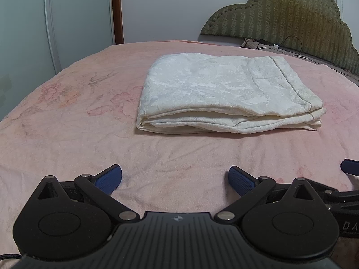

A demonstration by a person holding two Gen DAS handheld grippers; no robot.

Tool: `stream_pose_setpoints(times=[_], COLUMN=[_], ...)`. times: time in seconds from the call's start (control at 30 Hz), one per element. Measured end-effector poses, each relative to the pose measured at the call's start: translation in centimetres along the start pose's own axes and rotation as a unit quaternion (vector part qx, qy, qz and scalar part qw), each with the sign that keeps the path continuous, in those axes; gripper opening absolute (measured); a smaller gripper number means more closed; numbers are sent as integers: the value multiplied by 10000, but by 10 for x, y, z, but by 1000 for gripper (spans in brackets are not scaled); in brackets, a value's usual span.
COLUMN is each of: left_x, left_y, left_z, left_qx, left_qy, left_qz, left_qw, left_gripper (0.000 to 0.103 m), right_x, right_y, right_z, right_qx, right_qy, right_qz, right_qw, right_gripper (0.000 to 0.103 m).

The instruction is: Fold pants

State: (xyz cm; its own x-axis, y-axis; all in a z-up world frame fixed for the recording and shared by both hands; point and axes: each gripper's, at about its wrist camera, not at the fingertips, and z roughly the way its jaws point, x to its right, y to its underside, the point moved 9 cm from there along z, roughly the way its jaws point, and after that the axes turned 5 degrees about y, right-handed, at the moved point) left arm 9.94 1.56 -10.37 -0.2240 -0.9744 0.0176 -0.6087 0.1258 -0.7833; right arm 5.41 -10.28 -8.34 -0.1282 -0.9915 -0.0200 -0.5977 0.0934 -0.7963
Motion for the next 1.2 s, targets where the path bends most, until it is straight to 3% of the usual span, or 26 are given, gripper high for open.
stream_pose_setpoints(times=[0.1,0.23,1.2], left_x=[0,0,0], left_y=[0,0,0], left_z=[0,0,1], left_qx=[11,-10,-18], left_qy=[17,0,-1], left_qz=[-6,19,24], left_qw=[10000,10000,10000], left_gripper=[103,103,103], right_x=[3,3,1], right_y=[-4,-3,-2], right_z=[-2,8,8], right_qx=[129,-108,-92], right_qy=[67,64,32], right_qz=[17,-20,-31], right_qw=[9999,9999,9999], right_gripper=[103,103,103])
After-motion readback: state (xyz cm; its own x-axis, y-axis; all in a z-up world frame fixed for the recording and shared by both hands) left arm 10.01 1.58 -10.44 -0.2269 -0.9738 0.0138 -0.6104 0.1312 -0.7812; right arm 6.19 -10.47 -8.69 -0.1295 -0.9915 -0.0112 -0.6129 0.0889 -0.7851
